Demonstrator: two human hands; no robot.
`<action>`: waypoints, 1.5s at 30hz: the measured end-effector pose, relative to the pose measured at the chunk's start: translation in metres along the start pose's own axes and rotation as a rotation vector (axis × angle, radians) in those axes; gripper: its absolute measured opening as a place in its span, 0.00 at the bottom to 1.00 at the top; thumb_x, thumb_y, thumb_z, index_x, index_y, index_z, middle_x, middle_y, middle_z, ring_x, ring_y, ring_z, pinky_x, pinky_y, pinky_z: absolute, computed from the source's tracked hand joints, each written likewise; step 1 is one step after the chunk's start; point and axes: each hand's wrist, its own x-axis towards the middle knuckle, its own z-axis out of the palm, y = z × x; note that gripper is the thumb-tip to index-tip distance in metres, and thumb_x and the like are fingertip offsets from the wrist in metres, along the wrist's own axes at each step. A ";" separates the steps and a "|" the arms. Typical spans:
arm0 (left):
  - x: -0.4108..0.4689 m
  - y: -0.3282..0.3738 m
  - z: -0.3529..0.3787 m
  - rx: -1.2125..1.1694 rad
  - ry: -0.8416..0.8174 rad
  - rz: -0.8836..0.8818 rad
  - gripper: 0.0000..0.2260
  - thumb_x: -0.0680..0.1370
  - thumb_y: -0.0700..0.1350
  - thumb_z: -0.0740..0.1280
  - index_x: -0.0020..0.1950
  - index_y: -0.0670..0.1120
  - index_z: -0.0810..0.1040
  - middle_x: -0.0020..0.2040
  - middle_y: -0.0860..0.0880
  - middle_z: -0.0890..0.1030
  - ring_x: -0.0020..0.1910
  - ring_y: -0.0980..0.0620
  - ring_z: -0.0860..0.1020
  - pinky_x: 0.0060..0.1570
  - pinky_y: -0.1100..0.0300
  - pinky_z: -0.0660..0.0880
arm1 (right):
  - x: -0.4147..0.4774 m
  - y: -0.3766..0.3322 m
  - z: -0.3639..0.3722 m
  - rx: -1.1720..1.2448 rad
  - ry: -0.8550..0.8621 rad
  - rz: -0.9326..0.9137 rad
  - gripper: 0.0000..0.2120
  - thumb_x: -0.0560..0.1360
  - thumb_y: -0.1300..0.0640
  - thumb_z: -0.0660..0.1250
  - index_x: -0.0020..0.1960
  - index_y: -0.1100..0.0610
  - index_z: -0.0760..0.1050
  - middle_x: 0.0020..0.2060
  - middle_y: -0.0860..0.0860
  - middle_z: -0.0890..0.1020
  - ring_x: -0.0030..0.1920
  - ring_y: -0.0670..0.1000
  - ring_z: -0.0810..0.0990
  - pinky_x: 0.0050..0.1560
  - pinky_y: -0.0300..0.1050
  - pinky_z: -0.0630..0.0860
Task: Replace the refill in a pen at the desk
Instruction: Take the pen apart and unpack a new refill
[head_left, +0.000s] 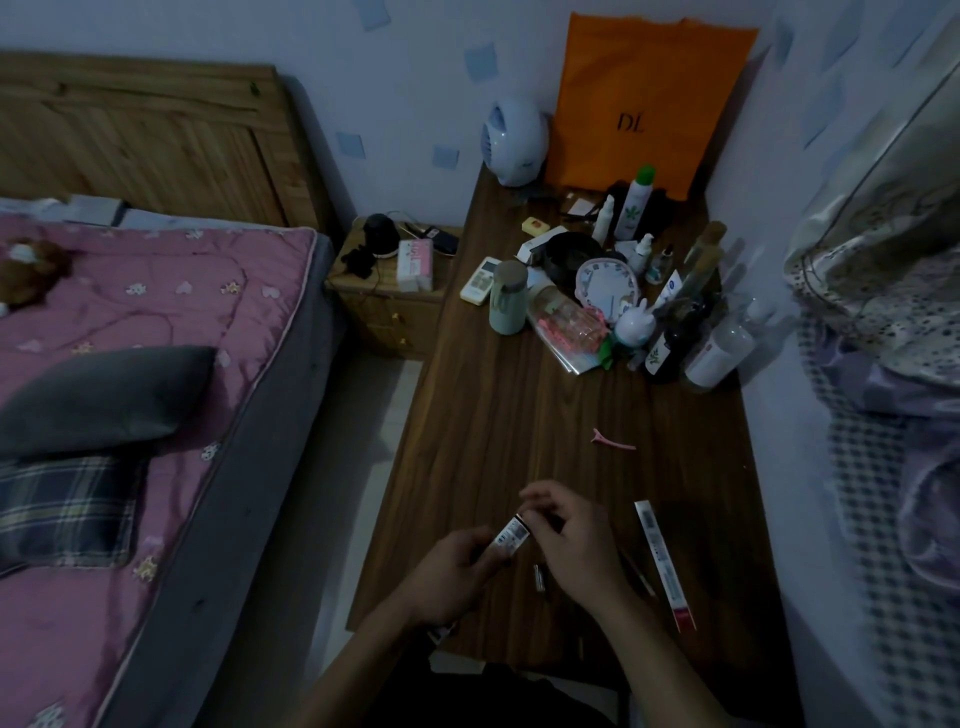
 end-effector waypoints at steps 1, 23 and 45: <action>0.000 0.000 0.000 0.003 -0.003 0.004 0.10 0.81 0.52 0.63 0.41 0.52 0.76 0.29 0.54 0.73 0.28 0.60 0.71 0.29 0.63 0.69 | 0.000 0.001 -0.001 -0.006 0.010 -0.010 0.18 0.77 0.59 0.69 0.46 0.34 0.76 0.46 0.39 0.84 0.51 0.38 0.82 0.45 0.35 0.81; -0.007 0.030 -0.023 0.486 -0.080 0.131 0.19 0.80 0.62 0.58 0.36 0.51 0.72 0.28 0.52 0.71 0.28 0.57 0.70 0.33 0.57 0.67 | -0.021 0.010 -0.011 0.386 -0.100 0.265 0.07 0.69 0.50 0.73 0.43 0.51 0.86 0.41 0.50 0.87 0.47 0.48 0.85 0.46 0.40 0.79; -0.024 0.030 -0.052 -0.572 0.014 0.088 0.19 0.71 0.44 0.77 0.61 0.47 0.78 0.55 0.43 0.82 0.52 0.44 0.83 0.46 0.52 0.81 | -0.029 0.015 0.004 1.076 0.190 0.766 0.11 0.75 0.62 0.69 0.56 0.66 0.81 0.42 0.59 0.85 0.42 0.55 0.81 0.36 0.47 0.75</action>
